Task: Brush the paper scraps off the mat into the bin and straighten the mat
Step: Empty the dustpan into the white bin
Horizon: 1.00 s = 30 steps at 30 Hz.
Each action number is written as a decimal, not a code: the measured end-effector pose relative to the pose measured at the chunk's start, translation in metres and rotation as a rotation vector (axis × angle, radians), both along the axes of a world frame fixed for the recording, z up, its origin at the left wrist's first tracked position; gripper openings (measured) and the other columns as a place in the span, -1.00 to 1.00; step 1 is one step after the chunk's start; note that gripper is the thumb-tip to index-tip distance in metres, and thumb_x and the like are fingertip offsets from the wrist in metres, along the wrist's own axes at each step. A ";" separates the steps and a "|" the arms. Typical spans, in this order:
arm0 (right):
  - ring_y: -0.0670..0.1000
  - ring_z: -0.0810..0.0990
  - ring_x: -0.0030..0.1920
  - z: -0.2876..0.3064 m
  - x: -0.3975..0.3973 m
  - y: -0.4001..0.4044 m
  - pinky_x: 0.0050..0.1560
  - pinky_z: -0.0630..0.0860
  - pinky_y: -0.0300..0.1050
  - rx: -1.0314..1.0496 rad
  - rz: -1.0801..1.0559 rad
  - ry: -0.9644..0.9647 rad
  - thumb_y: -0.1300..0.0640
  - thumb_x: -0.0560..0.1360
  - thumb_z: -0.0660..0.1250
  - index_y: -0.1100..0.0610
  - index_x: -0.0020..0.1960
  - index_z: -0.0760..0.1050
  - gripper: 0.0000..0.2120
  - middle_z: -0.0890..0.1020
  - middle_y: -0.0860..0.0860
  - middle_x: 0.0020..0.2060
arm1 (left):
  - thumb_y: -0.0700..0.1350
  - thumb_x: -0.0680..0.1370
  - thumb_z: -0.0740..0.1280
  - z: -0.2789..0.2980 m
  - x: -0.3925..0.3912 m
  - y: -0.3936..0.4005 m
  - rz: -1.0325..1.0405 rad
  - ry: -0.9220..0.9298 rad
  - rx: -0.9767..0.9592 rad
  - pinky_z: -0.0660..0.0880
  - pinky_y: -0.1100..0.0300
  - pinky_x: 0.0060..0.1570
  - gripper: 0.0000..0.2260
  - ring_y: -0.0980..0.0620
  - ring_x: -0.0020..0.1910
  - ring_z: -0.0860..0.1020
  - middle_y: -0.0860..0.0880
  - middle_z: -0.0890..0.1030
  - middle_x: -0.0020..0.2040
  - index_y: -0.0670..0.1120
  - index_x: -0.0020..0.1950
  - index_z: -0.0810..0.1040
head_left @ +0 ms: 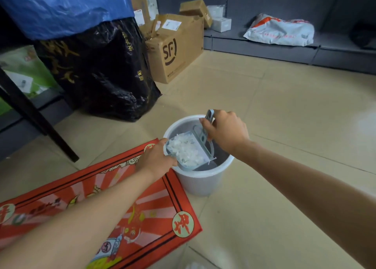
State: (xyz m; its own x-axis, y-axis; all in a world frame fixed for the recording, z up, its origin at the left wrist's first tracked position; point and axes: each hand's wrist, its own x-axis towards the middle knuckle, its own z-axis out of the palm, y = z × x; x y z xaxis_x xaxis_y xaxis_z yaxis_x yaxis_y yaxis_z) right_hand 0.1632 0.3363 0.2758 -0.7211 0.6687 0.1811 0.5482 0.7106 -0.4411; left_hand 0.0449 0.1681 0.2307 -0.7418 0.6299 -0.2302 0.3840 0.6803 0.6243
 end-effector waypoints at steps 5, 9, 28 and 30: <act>0.13 0.62 -0.29 -0.031 -0.006 0.006 -0.15 0.60 0.06 -0.185 -0.054 0.063 -0.21 0.56 0.10 0.07 -0.19 0.49 -0.59 0.64 0.04 -0.33 | 0.06 0.26 0.39 -0.016 0.003 0.003 0.019 -0.012 -0.043 0.54 0.00 0.07 -0.32 -0.12 0.11 0.57 0.03 0.60 0.17 0.23 0.38 0.35; 0.16 0.62 -0.28 -0.037 -0.010 0.005 -0.17 0.59 0.07 -0.207 -0.061 0.126 -0.24 0.56 0.05 0.05 -0.15 0.45 -0.59 0.65 0.04 -0.31 | -0.02 0.38 0.38 -0.026 -0.002 0.005 0.034 0.008 -0.050 0.54 -0.05 0.07 -0.38 -0.15 0.08 0.57 -0.01 0.59 0.16 0.18 0.41 0.27; -0.09 0.60 -0.48 -0.049 -0.013 -0.012 -0.24 0.62 -0.03 -0.338 0.028 0.267 -0.06 0.59 0.17 0.10 -0.20 0.51 -0.69 0.66 -0.08 -0.41 | -0.24 0.50 0.28 -0.021 -0.010 0.017 -0.032 0.244 -0.166 0.44 0.08 -0.28 -0.46 -0.22 -0.09 0.58 -0.06 0.51 -0.14 0.09 0.40 0.20; -0.10 0.60 -0.48 -0.055 -0.012 -0.010 -0.23 0.63 -0.03 -0.350 0.018 0.256 -0.04 0.59 0.18 0.09 -0.12 0.55 -0.73 0.66 -0.08 -0.40 | -0.24 0.50 0.27 -0.020 -0.009 0.017 -0.036 0.252 -0.169 0.46 0.06 -0.28 -0.47 -0.22 -0.10 0.57 -0.06 0.52 -0.14 0.08 0.40 0.21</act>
State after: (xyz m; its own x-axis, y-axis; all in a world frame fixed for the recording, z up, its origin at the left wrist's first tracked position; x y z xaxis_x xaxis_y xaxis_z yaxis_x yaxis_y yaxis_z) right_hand 0.1512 0.3260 0.2207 -0.6946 0.7093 0.1198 0.3789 0.5022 -0.7773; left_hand 0.0355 0.1851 0.2110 -0.7668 0.6253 -0.1452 0.5382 0.7495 0.3854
